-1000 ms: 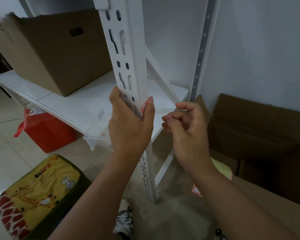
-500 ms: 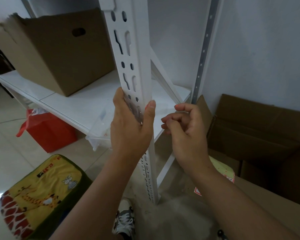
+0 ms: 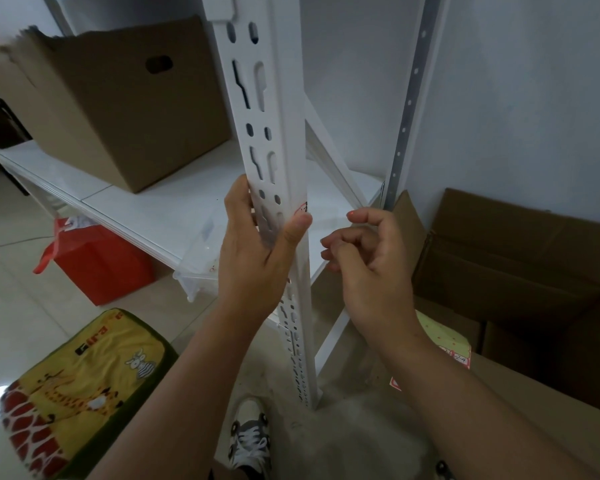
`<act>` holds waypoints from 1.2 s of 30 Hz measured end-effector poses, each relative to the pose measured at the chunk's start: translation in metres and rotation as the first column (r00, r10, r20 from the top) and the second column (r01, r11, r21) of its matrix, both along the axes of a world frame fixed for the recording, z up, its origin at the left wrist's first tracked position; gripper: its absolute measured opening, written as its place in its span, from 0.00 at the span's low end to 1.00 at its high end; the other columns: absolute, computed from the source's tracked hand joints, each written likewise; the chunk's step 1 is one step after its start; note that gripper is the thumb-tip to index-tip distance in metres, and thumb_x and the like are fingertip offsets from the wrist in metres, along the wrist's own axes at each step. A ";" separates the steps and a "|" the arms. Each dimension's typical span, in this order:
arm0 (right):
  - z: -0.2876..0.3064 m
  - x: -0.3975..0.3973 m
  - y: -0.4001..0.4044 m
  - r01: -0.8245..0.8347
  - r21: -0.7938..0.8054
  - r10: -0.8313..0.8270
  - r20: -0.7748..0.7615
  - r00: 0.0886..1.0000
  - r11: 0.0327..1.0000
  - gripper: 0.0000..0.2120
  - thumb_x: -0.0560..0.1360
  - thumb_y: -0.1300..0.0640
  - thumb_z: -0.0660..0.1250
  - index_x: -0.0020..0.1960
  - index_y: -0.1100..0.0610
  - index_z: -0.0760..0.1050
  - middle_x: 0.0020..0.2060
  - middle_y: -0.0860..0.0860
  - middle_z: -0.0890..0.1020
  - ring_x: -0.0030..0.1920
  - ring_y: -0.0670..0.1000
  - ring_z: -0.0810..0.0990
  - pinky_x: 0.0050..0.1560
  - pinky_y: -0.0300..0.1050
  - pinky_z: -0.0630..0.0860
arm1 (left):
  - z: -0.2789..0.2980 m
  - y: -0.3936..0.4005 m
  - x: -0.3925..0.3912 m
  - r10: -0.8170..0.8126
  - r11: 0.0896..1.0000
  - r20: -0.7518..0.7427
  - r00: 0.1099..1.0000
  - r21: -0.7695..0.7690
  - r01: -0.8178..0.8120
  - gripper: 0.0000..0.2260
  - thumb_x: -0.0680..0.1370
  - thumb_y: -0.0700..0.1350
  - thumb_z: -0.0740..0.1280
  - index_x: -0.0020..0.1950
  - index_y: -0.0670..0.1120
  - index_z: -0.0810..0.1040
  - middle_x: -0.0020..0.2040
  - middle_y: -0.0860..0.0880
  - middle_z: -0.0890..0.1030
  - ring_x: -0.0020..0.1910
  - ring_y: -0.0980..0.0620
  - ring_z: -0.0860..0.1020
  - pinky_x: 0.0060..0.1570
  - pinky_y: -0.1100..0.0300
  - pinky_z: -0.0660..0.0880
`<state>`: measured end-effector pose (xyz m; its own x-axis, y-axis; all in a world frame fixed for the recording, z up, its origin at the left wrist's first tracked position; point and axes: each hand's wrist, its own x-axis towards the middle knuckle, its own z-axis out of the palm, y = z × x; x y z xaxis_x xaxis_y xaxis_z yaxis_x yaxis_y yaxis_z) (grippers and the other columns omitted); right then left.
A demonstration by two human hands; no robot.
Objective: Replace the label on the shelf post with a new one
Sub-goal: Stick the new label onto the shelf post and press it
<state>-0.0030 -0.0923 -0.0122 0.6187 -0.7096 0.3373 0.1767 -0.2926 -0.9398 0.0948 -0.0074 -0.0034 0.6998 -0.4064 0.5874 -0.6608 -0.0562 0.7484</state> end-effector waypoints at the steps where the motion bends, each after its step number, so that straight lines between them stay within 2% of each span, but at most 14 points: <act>1: 0.000 0.000 0.000 -0.002 0.000 0.002 -0.002 1.000 1.000 0.13 0.78 0.61 0.64 0.52 0.43 0.67 0.40 0.42 0.83 0.47 0.46 0.83 0.51 0.46 0.81 | 0.000 0.001 0.001 -0.003 1.000 0.008 1.000 -0.007 0.003 0.24 0.74 0.63 0.63 0.64 0.61 0.56 0.58 0.63 0.71 0.56 0.59 0.77 0.50 0.64 0.79; 4: 0.001 0.000 0.000 -0.009 0.010 0.009 0.000 1.000 1.000 0.12 0.78 0.60 0.63 0.52 0.44 0.68 0.41 0.44 0.83 0.46 0.46 0.83 0.50 0.46 0.81 | 0.000 0.001 0.000 0.005 1.000 0.038 0.999 -0.026 -0.005 0.23 0.75 0.62 0.63 0.64 0.61 0.57 0.60 0.57 0.73 0.57 0.54 0.79 0.51 0.57 0.81; 7: 0.003 0.001 0.002 -0.049 0.026 0.049 0.003 0.999 0.998 0.09 0.79 0.58 0.62 0.53 0.45 0.69 0.42 0.46 0.82 0.45 0.46 0.82 0.49 0.45 0.81 | 0.002 0.002 0.001 -0.015 0.999 -0.024 1.000 -0.029 0.014 0.27 0.73 0.63 0.64 0.67 0.58 0.57 0.61 0.54 0.74 0.57 0.53 0.79 0.51 0.57 0.81; 10: 0.005 0.004 0.005 -0.107 0.046 0.108 -0.022 0.994 0.993 0.04 0.79 0.52 0.61 0.54 0.45 0.71 0.45 0.44 0.81 0.48 0.45 0.81 0.50 0.43 0.81 | 0.002 0.002 0.003 -0.122 0.990 -0.105 0.987 -0.080 0.114 0.29 0.75 0.64 0.60 0.70 0.51 0.56 0.55 0.50 0.75 0.53 0.57 0.79 0.48 0.61 0.80; 12: 0.007 0.007 0.005 -0.130 0.086 0.132 -0.016 0.991 0.988 0.07 0.79 0.48 0.61 0.56 0.46 0.72 0.47 0.44 0.81 0.50 0.44 0.81 0.52 0.42 0.80 | 0.001 0.001 -0.002 -0.190 0.975 -0.187 0.964 -0.154 0.162 0.23 0.80 0.58 0.51 0.69 0.45 0.60 0.51 0.53 0.74 0.49 0.64 0.78 0.46 0.67 0.76; 14: 0.009 0.011 0.004 -0.139 0.120 0.141 -0.004 0.990 0.983 0.10 0.77 0.45 0.62 0.58 0.45 0.72 0.48 0.42 0.80 0.52 0.42 0.80 0.54 0.40 0.78 | -0.002 -0.001 -0.007 -0.243 0.962 -0.299 0.923 -0.199 0.189 0.23 0.82 0.59 0.44 0.62 0.46 0.69 0.48 0.54 0.77 0.46 0.66 0.79 0.45 0.71 0.74; 16: 0.011 0.015 0.005 -0.173 0.148 0.175 0.003 0.985 0.974 0.16 0.74 0.40 0.62 0.59 0.44 0.71 0.48 0.40 0.80 0.52 0.39 0.79 0.52 0.35 0.76 | -0.004 -0.002 -0.011 -0.280 0.956 -0.390 0.877 -0.194 0.219 0.22 0.80 0.59 0.43 0.56 0.51 0.73 0.47 0.56 0.79 0.46 0.69 0.79 0.42 0.75 0.73; 19: 0.010 0.020 0.008 -0.219 0.161 0.228 -0.036 0.973 0.962 0.27 0.67 0.33 0.60 0.63 0.43 0.69 0.50 0.38 0.79 0.52 0.39 0.79 0.44 0.30 0.75 | -0.004 -0.003 -0.011 -0.314 0.948 -0.434 0.845 -0.195 0.252 0.26 0.77 0.59 0.43 0.59 0.49 0.74 0.48 0.55 0.81 0.47 0.68 0.80 0.41 0.76 0.73; 23: 0.007 0.027 0.009 -0.230 0.178 0.237 -0.019 0.971 0.957 0.28 0.67 0.33 0.61 0.63 0.44 0.68 0.51 0.47 0.80 0.52 0.44 0.80 0.42 0.31 0.77 | -0.009 -0.005 -0.005 -0.302 0.952 -0.451 0.840 -0.182 0.245 0.35 0.77 0.68 0.43 0.62 0.44 0.73 0.52 0.44 0.81 0.48 0.61 0.80 0.43 0.71 0.75; 25: 0.005 0.028 0.009 -0.227 0.167 0.230 -0.001 0.973 0.960 0.27 0.68 0.34 0.61 0.63 0.45 0.68 0.50 0.50 0.80 0.51 0.45 0.81 0.45 0.33 0.78 | -0.010 -0.005 -0.004 -0.302 0.953 -0.438 0.847 -0.167 0.254 0.37 0.75 0.69 0.45 0.64 0.40 0.71 0.55 0.38 0.79 0.49 0.56 0.79 0.44 0.69 0.76; 29: 0.003 0.029 0.009 -0.291 0.156 0.289 0.033 0.957 0.944 0.25 0.71 0.37 0.60 0.64 0.46 0.67 0.50 0.56 0.82 0.51 0.50 0.82 0.54 0.44 0.79 | -0.009 -0.003 -0.006 -0.340 0.938 -0.449 0.826 -0.228 0.262 0.35 0.77 0.67 0.43 0.64 0.43 0.74 0.55 0.43 0.82 0.53 0.57 0.81 0.47 0.70 0.75; 31: 0.003 0.029 0.009 -0.333 0.187 0.330 0.047 0.943 0.924 0.24 0.72 0.38 0.58 0.65 0.45 0.67 0.50 0.53 0.83 0.52 0.49 0.83 0.56 0.47 0.80 | -0.007 -0.001 -0.008 -0.361 0.927 -0.444 0.820 -0.264 0.266 0.32 0.75 0.63 0.45 0.62 0.44 0.75 0.54 0.46 0.83 0.56 0.55 0.81 0.50 0.68 0.76; 33: 0.003 0.031 0.007 -0.346 0.211 0.343 0.054 0.938 0.914 0.23 0.72 0.38 0.57 0.65 0.44 0.67 0.50 0.45 0.83 0.53 0.45 0.82 0.56 0.44 0.79 | -0.005 0.001 -0.009 -0.379 0.920 -0.447 0.810 -0.276 0.279 0.28 0.75 0.62 0.45 0.59 0.48 0.77 0.53 0.50 0.83 0.56 0.56 0.80 0.51 0.68 0.76; 36: 0.008 0.033 0.005 -0.351 0.233 0.342 0.079 0.937 0.907 0.24 0.71 0.40 0.59 0.65 0.44 0.67 0.44 0.38 0.84 0.49 0.40 0.83 0.45 0.34 0.79 | -0.007 -0.001 -0.008 -0.371 0.925 -0.466 0.803 -0.258 0.278 0.31 0.76 0.64 0.46 0.65 0.46 0.74 0.56 0.50 0.82 0.57 0.57 0.80 0.49 0.68 0.76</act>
